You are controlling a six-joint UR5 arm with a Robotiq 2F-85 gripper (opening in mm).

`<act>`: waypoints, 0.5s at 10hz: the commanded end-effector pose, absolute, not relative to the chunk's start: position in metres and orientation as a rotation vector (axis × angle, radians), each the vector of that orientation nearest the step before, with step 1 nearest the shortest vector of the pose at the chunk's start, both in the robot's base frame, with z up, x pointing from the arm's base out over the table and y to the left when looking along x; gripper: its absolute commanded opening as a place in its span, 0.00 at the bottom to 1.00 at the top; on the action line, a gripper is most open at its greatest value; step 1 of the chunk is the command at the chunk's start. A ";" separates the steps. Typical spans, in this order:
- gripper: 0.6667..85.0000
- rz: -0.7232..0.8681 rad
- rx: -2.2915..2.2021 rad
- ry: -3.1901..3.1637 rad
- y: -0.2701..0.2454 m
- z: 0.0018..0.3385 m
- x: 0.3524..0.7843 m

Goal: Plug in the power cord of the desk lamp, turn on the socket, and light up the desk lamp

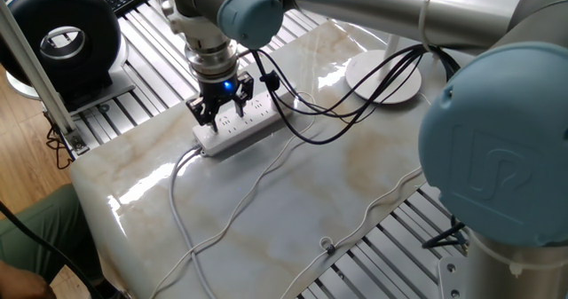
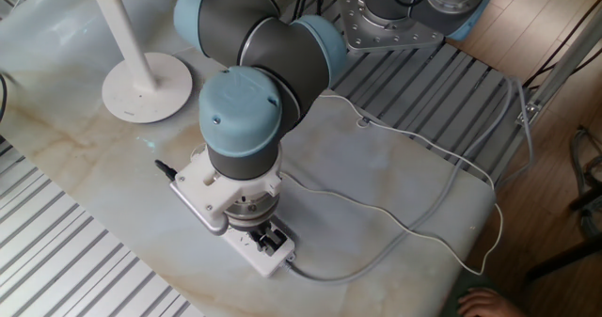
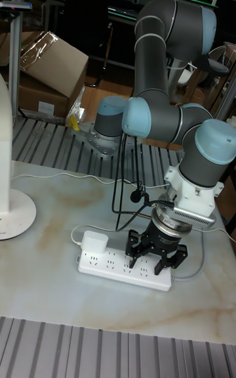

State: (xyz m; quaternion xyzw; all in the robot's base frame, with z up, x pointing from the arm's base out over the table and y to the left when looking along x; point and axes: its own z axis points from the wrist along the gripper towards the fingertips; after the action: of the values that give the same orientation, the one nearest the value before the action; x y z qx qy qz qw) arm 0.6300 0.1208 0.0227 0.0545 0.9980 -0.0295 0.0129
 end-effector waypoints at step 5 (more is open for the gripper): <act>0.70 -0.082 0.179 3.106 0.124 0.018 0.631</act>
State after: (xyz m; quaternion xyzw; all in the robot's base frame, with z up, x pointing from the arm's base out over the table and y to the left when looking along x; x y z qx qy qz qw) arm 0.6312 0.1219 0.0176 0.0543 0.9979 -0.0321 0.0153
